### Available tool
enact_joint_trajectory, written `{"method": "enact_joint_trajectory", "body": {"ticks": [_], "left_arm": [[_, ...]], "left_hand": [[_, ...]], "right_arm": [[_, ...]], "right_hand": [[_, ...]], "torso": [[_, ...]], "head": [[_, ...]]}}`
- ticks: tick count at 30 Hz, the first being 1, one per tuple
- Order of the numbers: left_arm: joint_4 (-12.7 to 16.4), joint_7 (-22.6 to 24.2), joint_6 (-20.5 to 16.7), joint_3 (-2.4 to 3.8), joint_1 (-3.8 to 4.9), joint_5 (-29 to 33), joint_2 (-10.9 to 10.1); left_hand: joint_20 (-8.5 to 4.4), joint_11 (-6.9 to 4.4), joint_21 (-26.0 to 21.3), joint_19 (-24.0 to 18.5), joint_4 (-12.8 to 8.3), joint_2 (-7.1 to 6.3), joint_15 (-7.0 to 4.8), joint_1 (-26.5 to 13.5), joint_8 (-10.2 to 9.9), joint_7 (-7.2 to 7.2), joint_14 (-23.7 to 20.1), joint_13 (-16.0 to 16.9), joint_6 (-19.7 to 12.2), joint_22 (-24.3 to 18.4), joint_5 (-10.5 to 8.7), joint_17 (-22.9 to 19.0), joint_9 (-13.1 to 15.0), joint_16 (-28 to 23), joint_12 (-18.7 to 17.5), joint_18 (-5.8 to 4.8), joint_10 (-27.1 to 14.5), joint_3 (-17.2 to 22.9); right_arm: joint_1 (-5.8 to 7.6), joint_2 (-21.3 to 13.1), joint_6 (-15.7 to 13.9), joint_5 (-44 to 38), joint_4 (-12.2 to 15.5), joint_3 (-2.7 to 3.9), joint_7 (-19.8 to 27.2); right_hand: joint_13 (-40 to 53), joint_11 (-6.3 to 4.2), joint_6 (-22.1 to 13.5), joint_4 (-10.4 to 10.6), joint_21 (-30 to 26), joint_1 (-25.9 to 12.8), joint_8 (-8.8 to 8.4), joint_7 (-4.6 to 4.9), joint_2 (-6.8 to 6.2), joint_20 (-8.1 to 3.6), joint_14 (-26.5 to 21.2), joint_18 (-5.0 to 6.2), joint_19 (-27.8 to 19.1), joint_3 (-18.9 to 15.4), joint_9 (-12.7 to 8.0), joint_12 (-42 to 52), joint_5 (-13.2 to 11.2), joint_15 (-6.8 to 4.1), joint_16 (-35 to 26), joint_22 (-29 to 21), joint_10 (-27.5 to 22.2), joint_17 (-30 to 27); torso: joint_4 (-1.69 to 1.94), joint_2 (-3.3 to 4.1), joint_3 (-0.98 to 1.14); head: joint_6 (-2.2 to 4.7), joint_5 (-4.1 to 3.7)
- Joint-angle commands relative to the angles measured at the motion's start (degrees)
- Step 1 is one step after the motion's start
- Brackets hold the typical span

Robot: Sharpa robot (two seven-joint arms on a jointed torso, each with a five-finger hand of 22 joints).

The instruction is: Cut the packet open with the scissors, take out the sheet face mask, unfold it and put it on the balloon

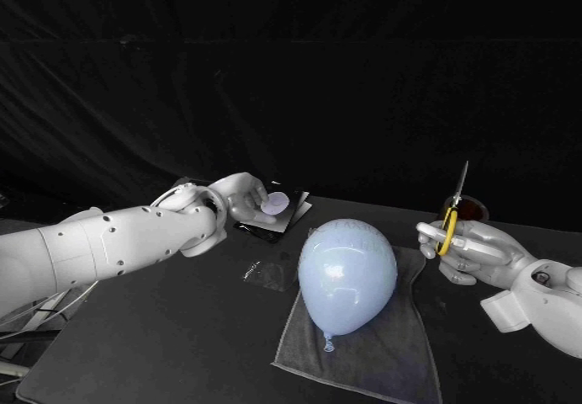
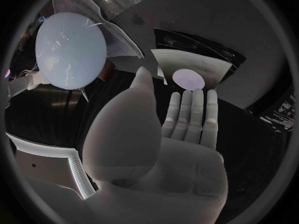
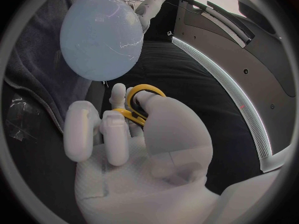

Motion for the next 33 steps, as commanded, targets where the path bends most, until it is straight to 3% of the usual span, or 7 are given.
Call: {"method": "enact_joint_trajectory", "body": {"ticks": [1, 4, 6, 7, 13, 27, 33], "left_arm": [[1.92, 6.27, -2.59, -0.12, -1.26, -6.47, -0.35], [2.99, 8.92, -4.27, -0.23, -2.96, -9.27, -0.48], [3.12, 9.81, -4.79, -0.33, -3.7, -10.83, -0.39], [3.12, 10.08, -4.91, -0.42, -4.12, -11.88, -0.32], [2.5, 9.37, -5.27, -0.87, -5.5, -15.77, 0.51], [1.85, 6.87, -9.21, -0.79, -6.6, -17.35, 1.9], [1.15, 5.12, -9.07, -0.65, -6.6, -16.43, 2.34]], "left_hand": [[0.51, -0.39, -10.62, -10.66, 0.05, -0.91, 1.1, 1.06, -0.1, -1.5, -2.33, -2.19, -1.64, -5.4, -0.19, -3.57, -0.39, -7.23, -3.04, -3.53, -0.96, -1.13], [0.52, -2.29, -14.62, -12.48, -0.03, -1.65, 0.21, 1.83, -0.14, -1.86, -2.57, -4.39, -1.84, -7.75, -0.06, -7.23, -0.65, -15.53, -7.25, -3.71, -0.34, -2.33], [0.53, -3.31, -16.41, -13.65, 0.16, -2.38, -0.65, 2.03, -0.33, -0.12, -3.81, -4.4, -1.61, -8.74, -0.01, -8.85, -0.81, -20.04, -10.03, -3.73, -0.78, -3.41], [0.54, -3.75, -17.73, -14.91, 0.33, -2.87, -1.16, 2.36, -0.78, -0.38, -9.42, -4.39, -1.92, -9.42, 0.02, -10.9, -1.04, -27.64, -12.18, -3.73, -1.54, -3.95], [0.44, -3.95, -19.67, -16.78, 0.26, -3.64, -2.62, 2.32, -2.67, 0.32, -14.83, -4.42, -3.11, -10.38, 0.15, -12.87, -1.78, -35.27, -16.58, -3.6, -2.67, -7.34], [0.22, -2.11, -20.82, -16.96, 0.26, -3.42, -1.16, 3.11, -4.66, 2.19, -12.86, -4.28, -1.38, -10.62, 0.16, -13.0, -2.27, -36.64, -20.97, -3.03, 0.37, -4.95], [0.27, -1.49, -19.63, -12.99, 0.16, -2.76, -0.5, 3.57, -5.58, 2.72, -7.11, -4.26, 0.19, -10.11, 0.11, -12.3, -2.4, -34.66, -22.99, -2.34, 2.84, -0.7]], "right_arm": [[-0.28, -0.01, 0.19, -0.56, -0.12, 0.03, 0.38], [-0.52, -0.08, 0.2, -0.66, -0.25, 0.03, 0.37], [-0.62, -0.15, 0.2, -0.73, -0.31, 0.03, 0.37], [-0.67, -0.2, 0.2, -0.75, -0.35, 0.03, 0.36], [-0.8, -0.33, 0.23, -0.82, -0.45, 0.03, 0.37], [-0.89, -0.41, 0.32, -0.85, -0.5, 0.03, 0.31], [-0.91, -0.26, 0.42, -0.85, -0.61, 0.03, 0.29]], "right_hand": [[15.1, -9.06, -0.14, -0.06, -0.09, 0.54, 0.04, -0.42, 0.56, 0.03, 5.63, 0.36, -0.39, 0.31, 0.05, 67.53, -0.15, -0.47, 0.25, 5.4, 24.0, 13.6], [15.1, -9.06, -0.09, -0.09, -0.2, 0.55, -0.03, -0.43, 0.54, 0.02, 5.6, 0.39, -0.46, 0.32, 0.05, 67.53, -0.15, -0.48, 0.22, 5.33, 24.0, 13.51], [15.1, -9.06, -0.09, -0.09, -0.2, 0.55, -0.03, -0.43, 0.54, 0.02, 5.6, 0.39, -0.46, 0.32, 0.05, 67.53, -0.15, -0.48, 0.22, 5.33, 24.0, 13.51], [15.1, -9.06, -0.09, -0.09, -0.2, 0.55, -0.03, -0.43, 0.54, 0.02, 5.6, 0.39, -0.46, 0.32, 0.05, 67.53, -0.15, -0.48, 0.22, 5.33, 24.0, 13.51], [15.1, -9.06, -0.09, -0.09, -0.2, 0.55, -0.03, -0.43, 0.54, 0.02, 5.6, 0.39, -0.46, 0.32, 0.05, 67.53, -0.15, -0.48, 0.22, 5.33, 24.0, 13.51], [15.1, -9.06, -0.09, -0.09, -0.2, 0.55, -0.03, -0.43, 0.54, 0.02, 5.6, 0.39, -0.46, 0.32, 0.05, 67.53, -0.15, -0.48, 0.22, 5.33, 24.0, 13.51], [15.1, -9.06, -0.03, -0.12, -0.16, 0.56, -0.11, -0.43, 0.55, 0.01, 5.61, 0.37, -0.43, 0.34, 0.06, 67.53, -0.15, -0.48, 0.23, 5.38, 24.0, 13.55]], "torso": [[0.03, -0.01, -0.12], [-0.03, -0.02, -0.13], [-0.07, 0.04, -0.13], [-0.09, 0.07, -0.15], [0.0, 0.12, -0.1], [-0.07, 0.09, -0.02], [-0.13, 0.06, 0.01]], "head": [[-0.05, -0.06], [-0.05, -0.17], [-0.06, -0.3], [-0.05, -0.32], [-0.1, -0.4], [-0.53, -0.49], [-0.59, -0.44]]}}
